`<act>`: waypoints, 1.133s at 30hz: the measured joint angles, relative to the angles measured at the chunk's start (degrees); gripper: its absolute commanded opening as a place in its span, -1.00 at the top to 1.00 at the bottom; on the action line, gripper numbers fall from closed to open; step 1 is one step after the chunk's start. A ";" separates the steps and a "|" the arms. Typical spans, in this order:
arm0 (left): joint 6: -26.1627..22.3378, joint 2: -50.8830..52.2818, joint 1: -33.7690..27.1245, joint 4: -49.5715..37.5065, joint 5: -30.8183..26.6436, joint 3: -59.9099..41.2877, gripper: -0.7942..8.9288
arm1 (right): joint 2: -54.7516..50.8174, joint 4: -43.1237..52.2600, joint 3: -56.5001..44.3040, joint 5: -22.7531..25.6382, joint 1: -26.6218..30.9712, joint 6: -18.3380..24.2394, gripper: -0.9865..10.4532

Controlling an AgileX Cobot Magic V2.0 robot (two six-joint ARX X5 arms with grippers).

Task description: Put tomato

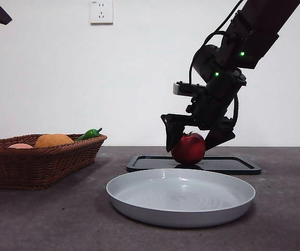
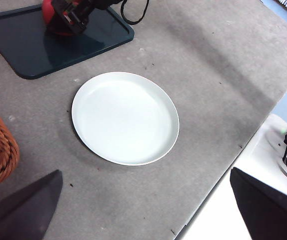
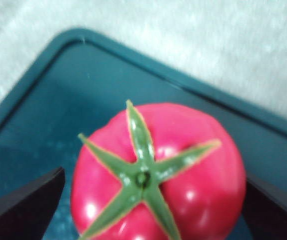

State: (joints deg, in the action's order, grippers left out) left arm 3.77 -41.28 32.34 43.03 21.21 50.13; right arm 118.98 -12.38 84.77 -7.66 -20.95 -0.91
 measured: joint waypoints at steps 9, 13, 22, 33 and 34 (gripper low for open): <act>0.00 0.00 0.00 0.00 0.00 0.00 -0.31 | -9.11 -5.68 0.00 0.20 0.02 0.00 -0.12; 0.00 0.00 0.00 0.00 0.00 0.00 -0.31 | -15.82 -10.38 0.22 0.17 0.02 0.00 -0.12; 0.00 0.00 0.00 0.00 0.00 0.00 -0.31 | -33.03 -23.71 0.24 -0.09 0.00 0.04 -0.12; 0.00 0.00 0.00 -0.02 0.00 0.00 -0.31 | -52.68 -33.18 -5.64 -1.70 -1.18 0.04 -0.11; 0.00 0.00 0.00 -0.02 0.00 0.00 -0.31 | -54.60 -33.29 -7.21 -1.75 -1.70 0.04 -0.11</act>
State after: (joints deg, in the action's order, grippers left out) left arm 3.77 -41.28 32.34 43.00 21.21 50.13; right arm 64.38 -45.67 77.56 -9.41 -22.65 -0.86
